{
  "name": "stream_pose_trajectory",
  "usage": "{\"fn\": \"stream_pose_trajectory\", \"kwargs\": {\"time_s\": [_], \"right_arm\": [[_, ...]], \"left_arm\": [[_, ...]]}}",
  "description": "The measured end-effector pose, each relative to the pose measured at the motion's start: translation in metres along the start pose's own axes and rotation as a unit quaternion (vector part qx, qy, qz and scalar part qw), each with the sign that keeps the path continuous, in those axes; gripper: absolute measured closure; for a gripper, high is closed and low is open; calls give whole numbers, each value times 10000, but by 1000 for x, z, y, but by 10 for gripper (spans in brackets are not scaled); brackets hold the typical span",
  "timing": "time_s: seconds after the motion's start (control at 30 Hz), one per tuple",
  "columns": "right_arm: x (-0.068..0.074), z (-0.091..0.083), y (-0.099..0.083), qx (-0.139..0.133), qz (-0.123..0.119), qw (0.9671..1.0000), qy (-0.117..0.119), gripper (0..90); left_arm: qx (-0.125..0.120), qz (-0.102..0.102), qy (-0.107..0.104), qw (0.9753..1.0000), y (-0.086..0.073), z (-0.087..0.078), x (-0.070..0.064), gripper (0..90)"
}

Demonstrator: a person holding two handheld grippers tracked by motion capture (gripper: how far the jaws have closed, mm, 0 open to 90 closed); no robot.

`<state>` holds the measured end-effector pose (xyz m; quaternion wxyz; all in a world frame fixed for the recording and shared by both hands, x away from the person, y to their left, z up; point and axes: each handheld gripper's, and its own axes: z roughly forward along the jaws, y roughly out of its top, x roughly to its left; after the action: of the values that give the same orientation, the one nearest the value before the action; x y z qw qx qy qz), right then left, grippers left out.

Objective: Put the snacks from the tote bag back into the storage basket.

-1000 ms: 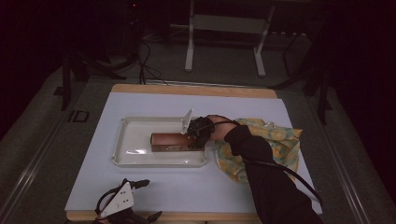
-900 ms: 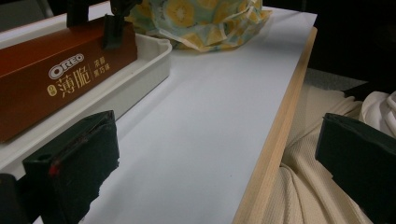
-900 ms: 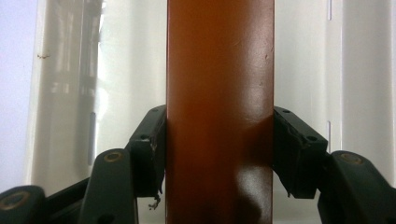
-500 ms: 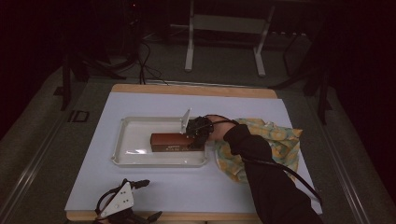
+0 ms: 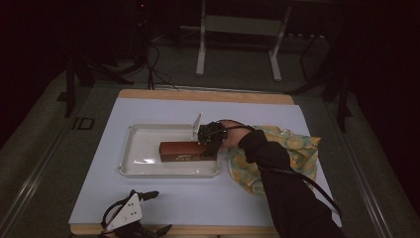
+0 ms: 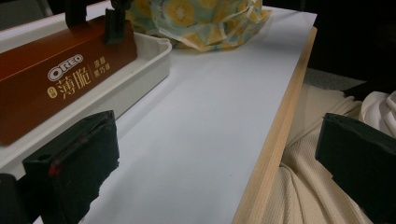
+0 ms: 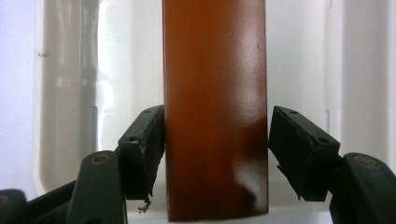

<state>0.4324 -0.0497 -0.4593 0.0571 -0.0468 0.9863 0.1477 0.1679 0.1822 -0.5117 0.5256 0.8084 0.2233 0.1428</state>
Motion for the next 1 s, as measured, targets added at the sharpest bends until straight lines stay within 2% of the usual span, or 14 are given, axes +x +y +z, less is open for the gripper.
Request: {"fn": "stream_pose_trajectory", "kwargs": {"time_s": [0.23,0.47,0.63,0.87,0.93,1.0], "right_arm": [[1,-15,1,-213,121,9997,-19,365],[5,-32,-1,-324,191,9991,-216,361],[8,-42,-4,-379,367,9979,-382,286],[8,-56,-15,-541,664,9942,-650,225],[6,-58,-19,-622,873,9919,-687,180],[5,-60,-23,-672,981,9900,-753,153]], "left_arm": [[-7,-6,10,10000,0,0,0,0],[5,-15,18,10000,0,0,0,0],[3,-18,18,10000,0,1,0,0],[17,-14,10,10000,0,1,0,0],[21,-16,1,10000,0,1,0,0],[27,-15,0,10000,1,1,0,0]]}}
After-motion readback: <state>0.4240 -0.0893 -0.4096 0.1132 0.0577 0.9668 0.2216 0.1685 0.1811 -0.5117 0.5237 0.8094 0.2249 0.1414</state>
